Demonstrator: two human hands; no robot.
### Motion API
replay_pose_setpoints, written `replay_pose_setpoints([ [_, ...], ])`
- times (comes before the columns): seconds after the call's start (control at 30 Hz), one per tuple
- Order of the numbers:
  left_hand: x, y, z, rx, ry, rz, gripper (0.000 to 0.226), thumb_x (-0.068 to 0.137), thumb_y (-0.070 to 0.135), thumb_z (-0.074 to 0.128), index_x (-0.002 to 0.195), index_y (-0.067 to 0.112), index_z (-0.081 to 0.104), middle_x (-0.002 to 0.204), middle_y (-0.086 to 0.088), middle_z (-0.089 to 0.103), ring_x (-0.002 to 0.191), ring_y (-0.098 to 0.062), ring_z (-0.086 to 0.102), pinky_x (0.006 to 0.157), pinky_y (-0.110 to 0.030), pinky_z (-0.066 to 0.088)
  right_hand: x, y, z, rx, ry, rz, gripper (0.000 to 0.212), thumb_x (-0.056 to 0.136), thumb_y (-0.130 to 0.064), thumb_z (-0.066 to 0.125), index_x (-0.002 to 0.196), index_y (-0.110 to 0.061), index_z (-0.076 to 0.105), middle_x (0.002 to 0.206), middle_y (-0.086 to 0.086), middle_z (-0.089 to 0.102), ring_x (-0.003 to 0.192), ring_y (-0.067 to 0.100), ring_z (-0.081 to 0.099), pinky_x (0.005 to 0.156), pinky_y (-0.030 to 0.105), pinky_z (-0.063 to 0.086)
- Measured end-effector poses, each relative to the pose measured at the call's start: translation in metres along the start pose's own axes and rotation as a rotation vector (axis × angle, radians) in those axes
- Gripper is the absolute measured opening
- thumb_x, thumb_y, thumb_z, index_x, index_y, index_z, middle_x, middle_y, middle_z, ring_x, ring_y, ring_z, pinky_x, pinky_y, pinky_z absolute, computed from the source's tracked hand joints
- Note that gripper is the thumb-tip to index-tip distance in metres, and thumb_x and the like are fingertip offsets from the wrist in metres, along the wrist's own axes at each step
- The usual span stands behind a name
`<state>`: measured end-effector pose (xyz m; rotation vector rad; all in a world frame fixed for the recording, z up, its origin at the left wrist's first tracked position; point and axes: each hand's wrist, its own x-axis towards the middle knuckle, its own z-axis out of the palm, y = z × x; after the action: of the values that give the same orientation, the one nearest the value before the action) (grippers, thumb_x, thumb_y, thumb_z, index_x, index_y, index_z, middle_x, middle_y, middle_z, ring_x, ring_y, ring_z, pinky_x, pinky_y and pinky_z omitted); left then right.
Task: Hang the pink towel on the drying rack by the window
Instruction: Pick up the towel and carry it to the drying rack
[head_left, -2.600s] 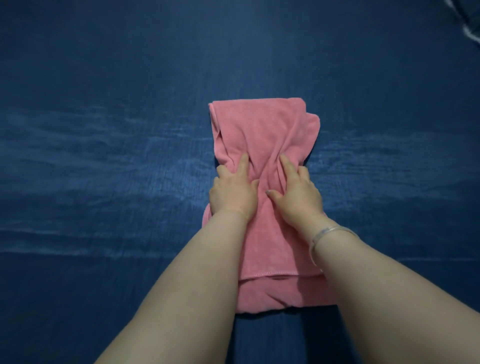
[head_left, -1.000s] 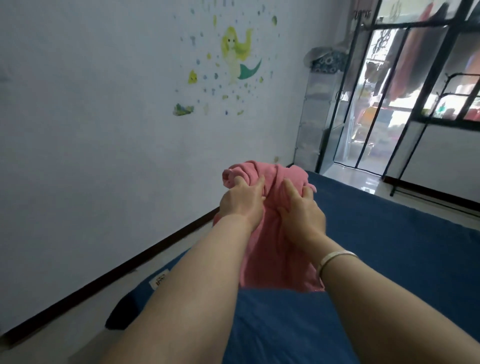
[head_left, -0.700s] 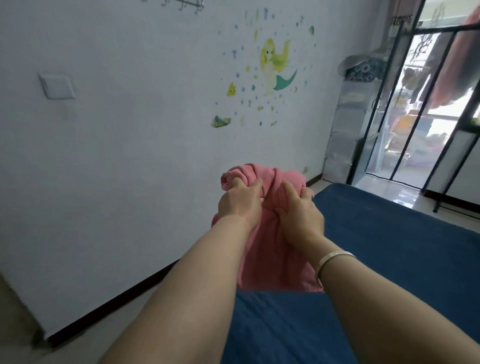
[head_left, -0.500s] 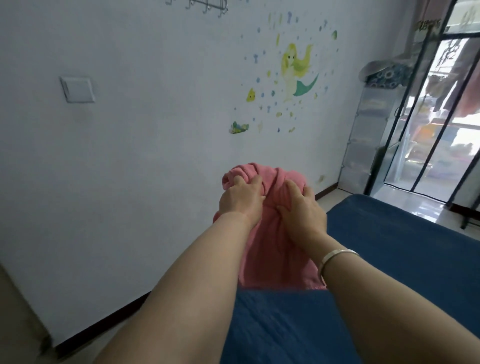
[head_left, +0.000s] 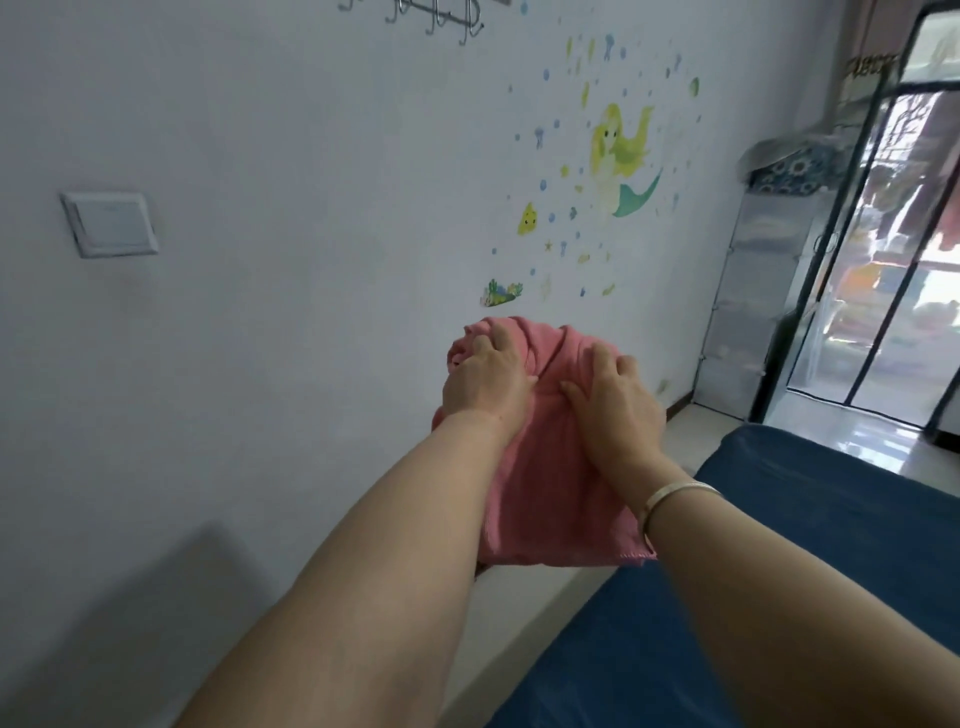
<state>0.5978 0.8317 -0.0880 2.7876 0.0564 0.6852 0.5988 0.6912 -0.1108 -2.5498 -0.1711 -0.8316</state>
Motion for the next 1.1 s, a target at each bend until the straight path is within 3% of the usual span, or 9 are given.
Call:
replay_pose_setpoints([
  [0.1, 0.040, -0.028, 0.016, -0.024, -0.017, 0.067, 0.082, 0.094, 0.042, 0.053, 0.147, -0.002, 0.008, 0.147, -0.030, 0.027, 0.125, -0.044, 0.045, 0.092, -0.047, 0.046, 0.024, -0.013, 0.033, -0.043, 0.040, 0.043, 0.042, 0.091, -0.042, 0.054, 0.119, -0.015, 0.041, 0.114, 0.015, 0.052, 0.092, 0.039, 0.060, 0.064, 0.037, 0.036],
  [0.27, 0.102, -0.070, 0.038, -0.061, -0.044, 0.224, 0.077, 0.094, 0.043, 0.052, 0.146, -0.001, 0.015, 0.143, -0.028, 0.035, 0.118, -0.043, 0.051, 0.087, -0.046, 0.047, 0.058, -0.040, 0.080, -0.114, 0.125, 0.198, 0.063, 0.089, -0.042, 0.057, 0.138, -0.011, 0.032, 0.130, 0.015, 0.050, 0.105, 0.038, 0.059, 0.075, 0.044, 0.049],
  [0.5, 0.177, -0.105, 0.062, -0.154, -0.082, 0.361, 0.075, 0.094, 0.045, 0.051, 0.144, -0.001, 0.019, 0.137, -0.027, 0.042, 0.111, -0.044, 0.055, 0.082, -0.046, 0.048, 0.104, -0.066, 0.124, -0.192, 0.181, 0.357, 0.058, 0.089, -0.041, 0.058, 0.133, -0.009, 0.037, 0.130, 0.013, 0.052, 0.103, 0.038, 0.060, 0.074, 0.041, 0.046],
  [0.63, 0.212, -0.100, 0.089, -0.231, -0.103, 0.406, 0.074, 0.093, 0.046, 0.052, 0.143, 0.001, 0.021, 0.137, -0.026, 0.042, 0.110, -0.043, 0.056, 0.079, -0.045, 0.048, 0.129, -0.053, 0.139, -0.205, 0.211, 0.461, 0.068, 0.089, -0.042, 0.059, 0.141, -0.009, 0.030, 0.137, 0.012, 0.048, 0.109, 0.038, 0.058, 0.076, 0.041, 0.046],
  [0.8, 0.259, -0.082, 0.131, -0.399, -0.141, 0.371, 0.068, 0.091, 0.047, 0.055, 0.138, 0.003, 0.031, 0.132, -0.021, 0.049, 0.110, -0.040, 0.056, 0.082, -0.043, 0.047, 0.170, -0.017, 0.161, -0.201, 0.257, 0.538, 0.053, 0.086, -0.043, 0.061, 0.124, -0.011, 0.042, 0.122, 0.010, 0.055, 0.098, 0.036, 0.060, 0.070, 0.038, 0.041],
  [1.1, 0.397, -0.009, 0.200, -0.562, -0.075, 0.379, 0.054, 0.092, 0.049, 0.053, 0.126, 0.010, 0.041, 0.125, -0.016, 0.056, 0.103, -0.038, 0.060, 0.075, -0.038, 0.043, 0.301, 0.073, 0.188, -0.202, 0.379, 0.560, 0.047, 0.088, -0.047, 0.057, 0.121, -0.014, 0.045, 0.118, 0.008, 0.057, 0.094, 0.034, 0.061, 0.068, 0.035, 0.036],
])
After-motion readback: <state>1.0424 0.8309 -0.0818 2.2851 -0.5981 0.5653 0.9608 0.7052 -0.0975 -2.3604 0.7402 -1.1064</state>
